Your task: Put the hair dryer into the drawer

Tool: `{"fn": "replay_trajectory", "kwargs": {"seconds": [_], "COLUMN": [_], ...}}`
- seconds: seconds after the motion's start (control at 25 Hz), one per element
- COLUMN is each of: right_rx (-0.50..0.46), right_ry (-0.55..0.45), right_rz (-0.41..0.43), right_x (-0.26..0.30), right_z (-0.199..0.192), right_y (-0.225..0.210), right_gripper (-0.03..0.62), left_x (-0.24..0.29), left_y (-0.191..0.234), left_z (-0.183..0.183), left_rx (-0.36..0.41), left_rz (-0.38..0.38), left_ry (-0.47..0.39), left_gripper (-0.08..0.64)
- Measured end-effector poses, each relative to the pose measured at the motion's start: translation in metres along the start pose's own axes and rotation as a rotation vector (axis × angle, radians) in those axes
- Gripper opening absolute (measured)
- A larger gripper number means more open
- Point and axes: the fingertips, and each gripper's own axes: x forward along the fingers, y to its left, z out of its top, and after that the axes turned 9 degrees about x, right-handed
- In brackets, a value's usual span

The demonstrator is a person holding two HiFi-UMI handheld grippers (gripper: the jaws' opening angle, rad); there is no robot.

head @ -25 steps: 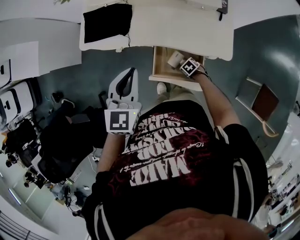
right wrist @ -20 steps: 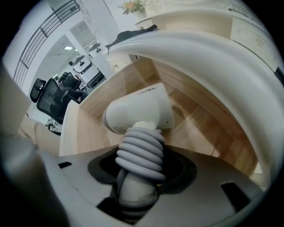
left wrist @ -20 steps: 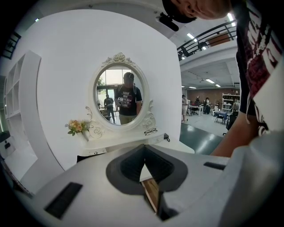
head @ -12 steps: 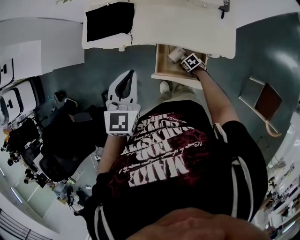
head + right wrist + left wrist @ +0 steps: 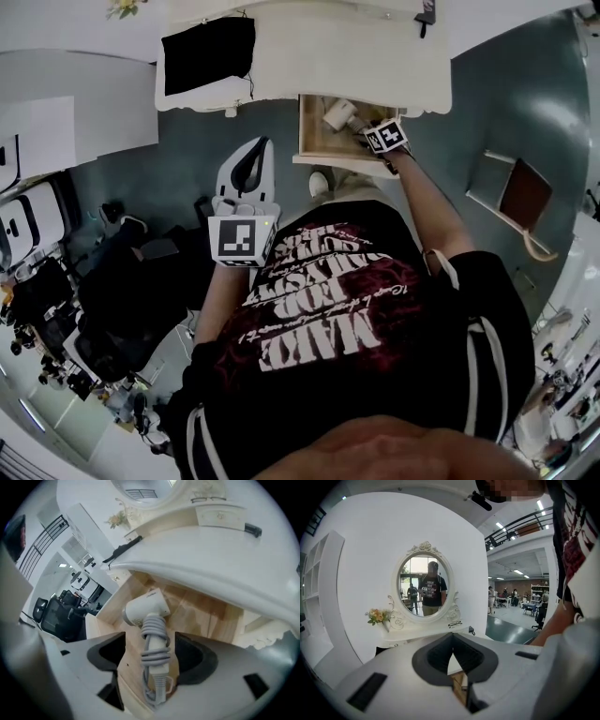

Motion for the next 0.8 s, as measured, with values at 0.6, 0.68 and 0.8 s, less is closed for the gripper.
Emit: {"fn": "replay_trajectory", "kwargs": {"seconds": [0.6, 0.68, 0.8], "right_rx": [-0.071, -0.068, -0.065], "right_ry": [-0.355, -0.401, -0.478], "right_rz": [-0.072, -0.088, -0.084], "right_x": [-0.113, -0.127, -0.147], "right_z": [0.014, 0.017, 0.024], "right_y": [0.037, 0.045, 0.062], "right_gripper": [0.006, 0.006, 0.005], "left_x": [-0.015, -0.018, -0.023], "left_y": [-0.007, -0.007, -0.003], "left_z": [0.018, 0.019, 0.02], "left_rx": [-0.015, -0.013, -0.017], "left_rz": [-0.049, -0.055, -0.057], "left_ry": [-0.107, -0.117, -0.129], "left_gripper": [0.002, 0.002, 0.002]}}
